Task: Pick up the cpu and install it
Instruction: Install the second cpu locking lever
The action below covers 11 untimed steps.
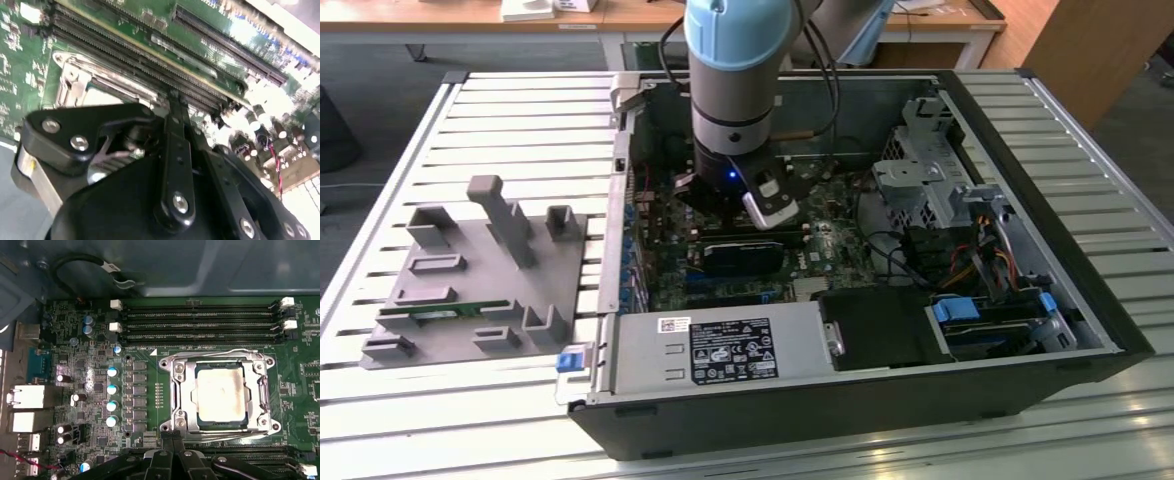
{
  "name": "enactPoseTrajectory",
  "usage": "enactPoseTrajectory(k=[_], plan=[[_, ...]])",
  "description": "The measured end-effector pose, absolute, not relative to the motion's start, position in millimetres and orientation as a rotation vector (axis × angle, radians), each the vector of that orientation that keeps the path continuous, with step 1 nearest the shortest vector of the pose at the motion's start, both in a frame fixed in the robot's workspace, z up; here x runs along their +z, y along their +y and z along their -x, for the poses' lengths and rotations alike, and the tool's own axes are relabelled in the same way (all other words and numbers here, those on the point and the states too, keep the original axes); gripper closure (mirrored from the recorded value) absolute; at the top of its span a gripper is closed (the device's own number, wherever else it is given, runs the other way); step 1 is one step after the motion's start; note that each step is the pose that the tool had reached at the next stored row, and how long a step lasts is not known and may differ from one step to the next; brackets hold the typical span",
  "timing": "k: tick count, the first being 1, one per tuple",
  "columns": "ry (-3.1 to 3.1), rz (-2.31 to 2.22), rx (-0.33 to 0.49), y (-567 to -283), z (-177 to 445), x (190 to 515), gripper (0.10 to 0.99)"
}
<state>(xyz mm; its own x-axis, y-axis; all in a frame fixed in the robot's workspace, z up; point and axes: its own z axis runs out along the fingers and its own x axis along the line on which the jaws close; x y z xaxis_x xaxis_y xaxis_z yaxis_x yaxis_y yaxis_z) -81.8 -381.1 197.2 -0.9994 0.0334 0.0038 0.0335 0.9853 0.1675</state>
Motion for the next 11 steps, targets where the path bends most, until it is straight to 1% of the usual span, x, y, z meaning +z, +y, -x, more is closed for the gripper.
enactPoseTrajectory(k=[11], plan=[[-3.127, 0.053, -0.285, -377.6, 85.8, 194.5, 0.980]])
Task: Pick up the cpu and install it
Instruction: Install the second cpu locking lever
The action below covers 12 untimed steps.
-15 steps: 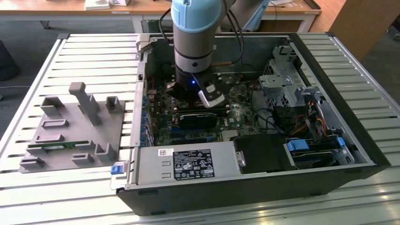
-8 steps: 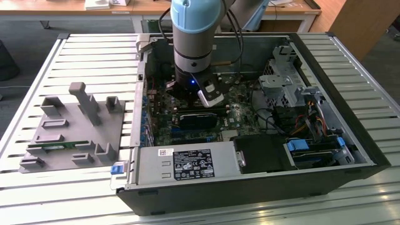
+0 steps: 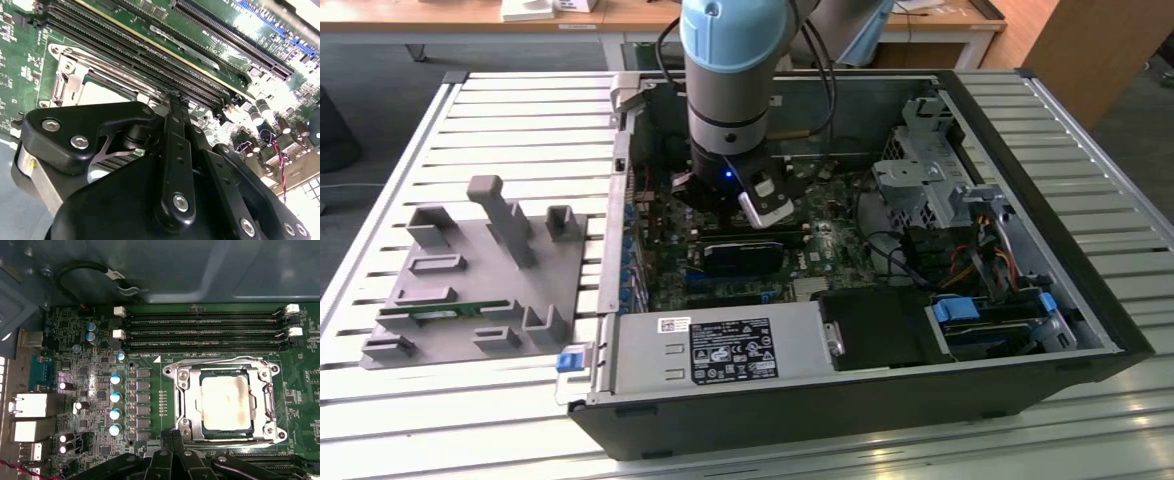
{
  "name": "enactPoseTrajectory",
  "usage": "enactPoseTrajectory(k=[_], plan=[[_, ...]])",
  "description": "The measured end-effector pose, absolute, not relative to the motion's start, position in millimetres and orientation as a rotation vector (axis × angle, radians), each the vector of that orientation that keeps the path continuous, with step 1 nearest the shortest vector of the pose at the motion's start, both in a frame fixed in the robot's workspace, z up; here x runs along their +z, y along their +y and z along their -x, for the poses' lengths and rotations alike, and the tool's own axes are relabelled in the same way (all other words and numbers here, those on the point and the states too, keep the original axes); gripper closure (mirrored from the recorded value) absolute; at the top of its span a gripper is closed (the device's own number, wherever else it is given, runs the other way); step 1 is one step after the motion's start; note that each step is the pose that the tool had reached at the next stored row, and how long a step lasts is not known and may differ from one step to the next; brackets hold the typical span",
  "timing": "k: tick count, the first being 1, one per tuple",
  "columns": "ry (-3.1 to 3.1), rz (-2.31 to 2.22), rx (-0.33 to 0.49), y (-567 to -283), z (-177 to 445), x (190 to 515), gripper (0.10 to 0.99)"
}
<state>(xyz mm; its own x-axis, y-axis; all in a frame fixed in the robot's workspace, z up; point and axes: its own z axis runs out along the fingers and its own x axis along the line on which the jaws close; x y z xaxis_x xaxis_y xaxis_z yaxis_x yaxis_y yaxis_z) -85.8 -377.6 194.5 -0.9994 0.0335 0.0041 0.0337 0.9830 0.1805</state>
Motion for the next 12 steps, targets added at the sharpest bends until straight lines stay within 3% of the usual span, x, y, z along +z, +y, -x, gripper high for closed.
enactPoseTrajectory(k=[12], plan=[[-3.129, 0.052, -0.287, -377.4, 86.4, 197.5, 0.980]])
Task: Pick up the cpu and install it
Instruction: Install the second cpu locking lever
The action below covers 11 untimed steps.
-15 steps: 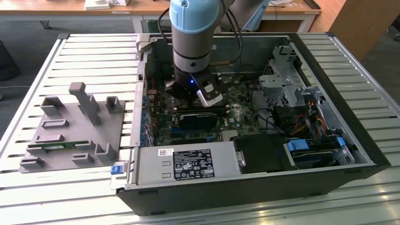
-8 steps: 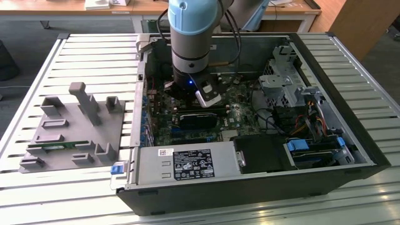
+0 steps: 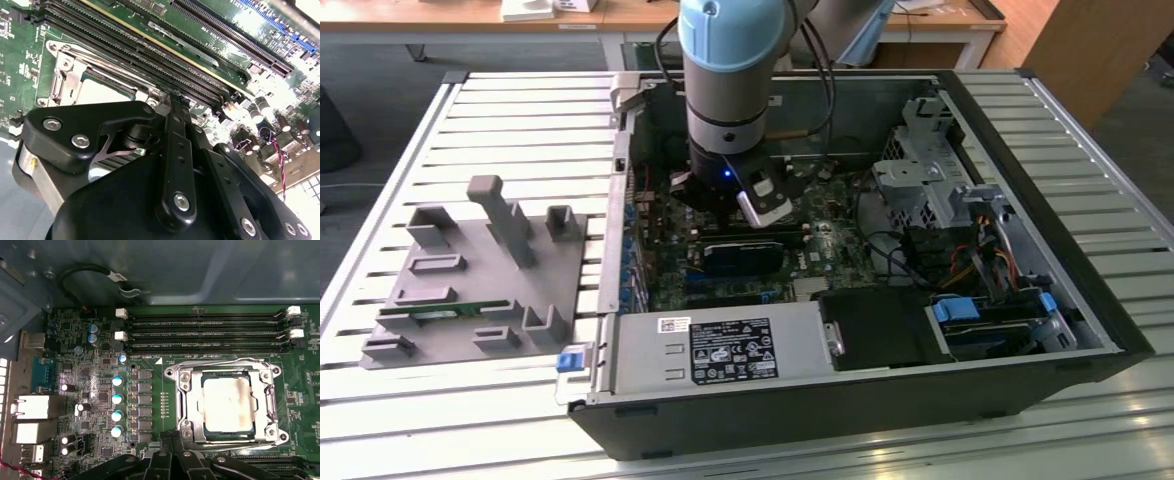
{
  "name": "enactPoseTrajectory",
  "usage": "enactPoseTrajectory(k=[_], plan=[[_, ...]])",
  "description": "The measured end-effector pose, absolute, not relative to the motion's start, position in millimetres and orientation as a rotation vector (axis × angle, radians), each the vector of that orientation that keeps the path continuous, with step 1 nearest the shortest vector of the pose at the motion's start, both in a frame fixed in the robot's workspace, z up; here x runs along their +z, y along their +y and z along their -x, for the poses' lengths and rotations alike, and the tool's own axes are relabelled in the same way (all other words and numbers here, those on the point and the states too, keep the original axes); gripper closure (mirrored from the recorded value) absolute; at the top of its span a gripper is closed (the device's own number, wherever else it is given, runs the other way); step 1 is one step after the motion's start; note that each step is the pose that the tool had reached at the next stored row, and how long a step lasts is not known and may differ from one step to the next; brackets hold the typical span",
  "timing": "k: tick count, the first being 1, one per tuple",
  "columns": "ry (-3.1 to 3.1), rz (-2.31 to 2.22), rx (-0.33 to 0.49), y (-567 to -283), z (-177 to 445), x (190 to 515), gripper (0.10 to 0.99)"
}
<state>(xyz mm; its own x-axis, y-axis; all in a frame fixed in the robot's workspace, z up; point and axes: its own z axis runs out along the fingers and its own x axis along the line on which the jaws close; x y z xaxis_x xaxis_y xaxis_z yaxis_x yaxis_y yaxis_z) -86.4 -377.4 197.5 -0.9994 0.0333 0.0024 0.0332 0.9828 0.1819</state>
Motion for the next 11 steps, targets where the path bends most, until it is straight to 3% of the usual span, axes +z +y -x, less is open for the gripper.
enactPoseTrajectory(k=[11], plan=[[3.127, -0.053, 0.290, -377.4, 86.5, 215.9, 0.980]])
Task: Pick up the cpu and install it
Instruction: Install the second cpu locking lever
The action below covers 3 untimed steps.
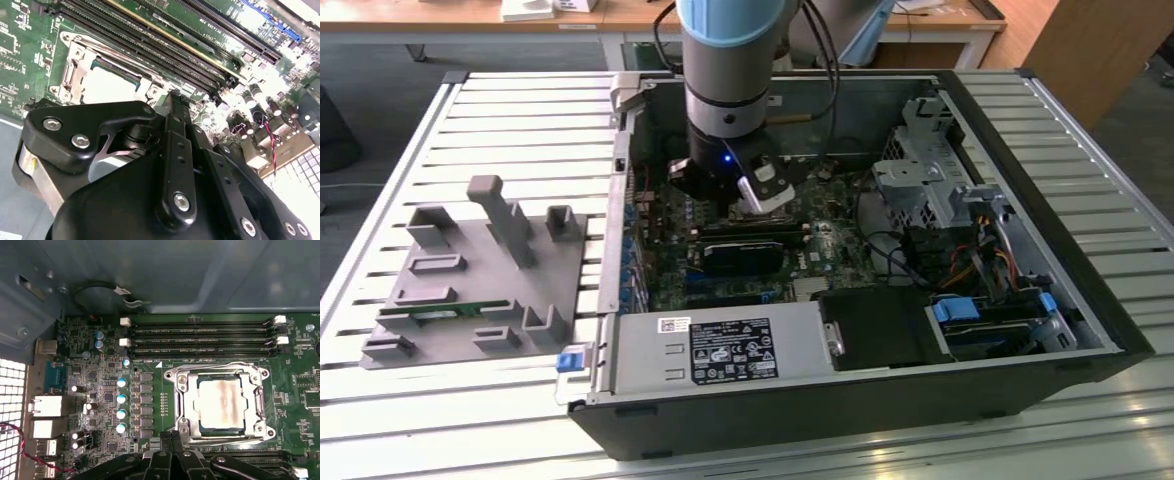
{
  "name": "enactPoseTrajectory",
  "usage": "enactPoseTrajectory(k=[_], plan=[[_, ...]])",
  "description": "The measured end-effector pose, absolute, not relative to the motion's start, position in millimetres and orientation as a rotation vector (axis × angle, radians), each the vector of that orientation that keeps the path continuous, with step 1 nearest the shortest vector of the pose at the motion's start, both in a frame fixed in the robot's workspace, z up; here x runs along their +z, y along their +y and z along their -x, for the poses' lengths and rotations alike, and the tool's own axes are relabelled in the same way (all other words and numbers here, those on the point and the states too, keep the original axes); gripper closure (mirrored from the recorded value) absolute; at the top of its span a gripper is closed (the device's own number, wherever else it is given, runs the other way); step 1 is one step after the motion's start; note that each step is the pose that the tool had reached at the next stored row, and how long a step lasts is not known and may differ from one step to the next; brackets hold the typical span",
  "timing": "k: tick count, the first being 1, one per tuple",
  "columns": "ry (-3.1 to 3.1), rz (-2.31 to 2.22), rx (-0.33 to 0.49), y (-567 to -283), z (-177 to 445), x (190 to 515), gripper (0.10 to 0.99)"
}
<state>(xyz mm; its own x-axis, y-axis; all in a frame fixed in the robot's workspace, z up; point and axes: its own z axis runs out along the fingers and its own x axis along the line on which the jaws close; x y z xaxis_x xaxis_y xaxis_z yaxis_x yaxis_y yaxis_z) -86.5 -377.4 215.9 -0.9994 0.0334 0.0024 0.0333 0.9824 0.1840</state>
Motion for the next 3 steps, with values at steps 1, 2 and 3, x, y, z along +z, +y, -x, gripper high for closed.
enactPoseTrajectory(k=[1, 2, 3], plan=[[3.127, -0.053, 0.290, -377.4, 86.5, 216.8, 0.980], [3.127, -0.053, 0.291, -377.4, 86.4, 217.6, 0.980], [3.127, -0.053, 0.291, -377.4, 86.4, 218.5, 0.980]])
